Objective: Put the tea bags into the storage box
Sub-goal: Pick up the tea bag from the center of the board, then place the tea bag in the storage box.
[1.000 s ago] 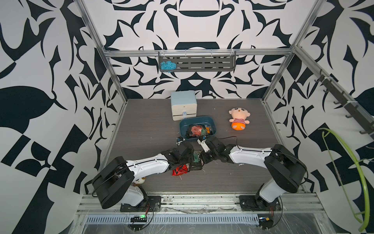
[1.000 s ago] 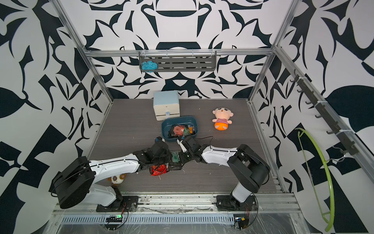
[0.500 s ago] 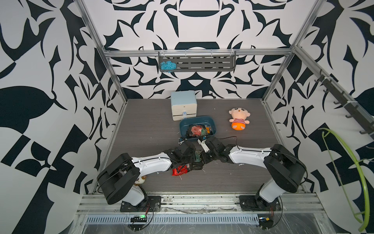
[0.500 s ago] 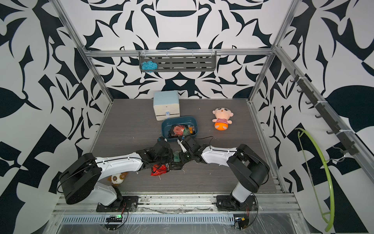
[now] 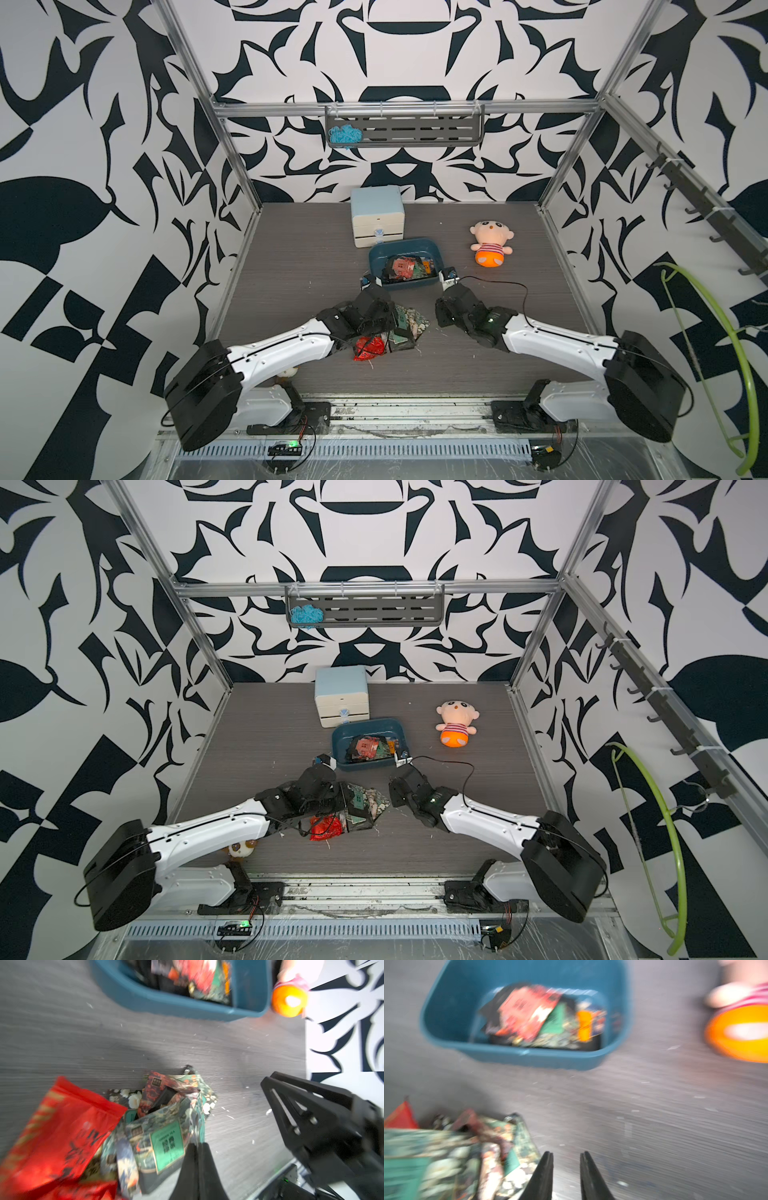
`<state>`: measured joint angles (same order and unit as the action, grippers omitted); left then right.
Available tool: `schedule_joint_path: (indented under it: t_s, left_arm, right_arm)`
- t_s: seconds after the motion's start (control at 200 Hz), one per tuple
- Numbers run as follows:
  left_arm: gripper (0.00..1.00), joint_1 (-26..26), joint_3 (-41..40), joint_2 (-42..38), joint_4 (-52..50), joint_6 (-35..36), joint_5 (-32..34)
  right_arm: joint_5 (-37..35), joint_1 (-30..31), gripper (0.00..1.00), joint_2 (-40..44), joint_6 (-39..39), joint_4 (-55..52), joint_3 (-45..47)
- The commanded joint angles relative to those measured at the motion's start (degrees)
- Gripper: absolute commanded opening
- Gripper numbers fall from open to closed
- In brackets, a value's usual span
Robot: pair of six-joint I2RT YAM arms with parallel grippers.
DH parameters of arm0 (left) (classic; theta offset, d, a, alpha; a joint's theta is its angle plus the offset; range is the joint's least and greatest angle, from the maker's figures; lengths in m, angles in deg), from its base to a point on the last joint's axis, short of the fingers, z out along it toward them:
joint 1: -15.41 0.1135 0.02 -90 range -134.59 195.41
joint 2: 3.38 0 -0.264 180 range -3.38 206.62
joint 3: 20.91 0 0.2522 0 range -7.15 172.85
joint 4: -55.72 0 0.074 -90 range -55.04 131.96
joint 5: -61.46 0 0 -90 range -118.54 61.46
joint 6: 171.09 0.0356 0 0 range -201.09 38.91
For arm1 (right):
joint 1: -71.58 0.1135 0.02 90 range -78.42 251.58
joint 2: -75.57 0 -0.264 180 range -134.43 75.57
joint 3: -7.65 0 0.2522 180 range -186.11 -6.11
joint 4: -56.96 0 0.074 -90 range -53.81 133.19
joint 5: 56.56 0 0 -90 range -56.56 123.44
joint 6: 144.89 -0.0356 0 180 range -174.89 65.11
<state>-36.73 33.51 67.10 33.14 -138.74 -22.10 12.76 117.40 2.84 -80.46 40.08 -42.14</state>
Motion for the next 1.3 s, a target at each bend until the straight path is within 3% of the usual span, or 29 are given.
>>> schedule_joint_path:
  t_s: [0.0,0.205,0.385,0.705,1.025,1.3]
  left_arm:
    - [0.0,-0.07,4.83,-2.97,-7.11,4.34,4.57]
    - [0.0,0.48,15.07,1.12,-10.85,13.0,10.56]
    - [0.0,3.94,25.06,11.99,-11.28,18.45,8.65]
    - [0.0,10.97,38.84,27.88,-8.46,18.72,-3.94]
    - [0.0,12.84,49.9,41.22,-9.59,18.27,-5.44]
    - [0.0,13.06,54.61,48.79,-10.49,18.35,-4.91]
  right_arm:
    - [-8.21,-0.12,0.31,3.96,-1.63,0.64,1.86]
    - [-8.71,-0.16,0.32,5.58,-1.77,0.93,2.63]
    - [-8.14,-0.21,0.31,5.45,-1.41,1.18,2.63]
    - [-9.82,-0.38,0.29,8.31,-0.26,1.45,4.1]
    - [-9.4,-0.56,0.3,10.18,-0.02,3.82,5.98]
    - [-8.48,-0.65,0.3,8.77,0.33,3.64,5.28]
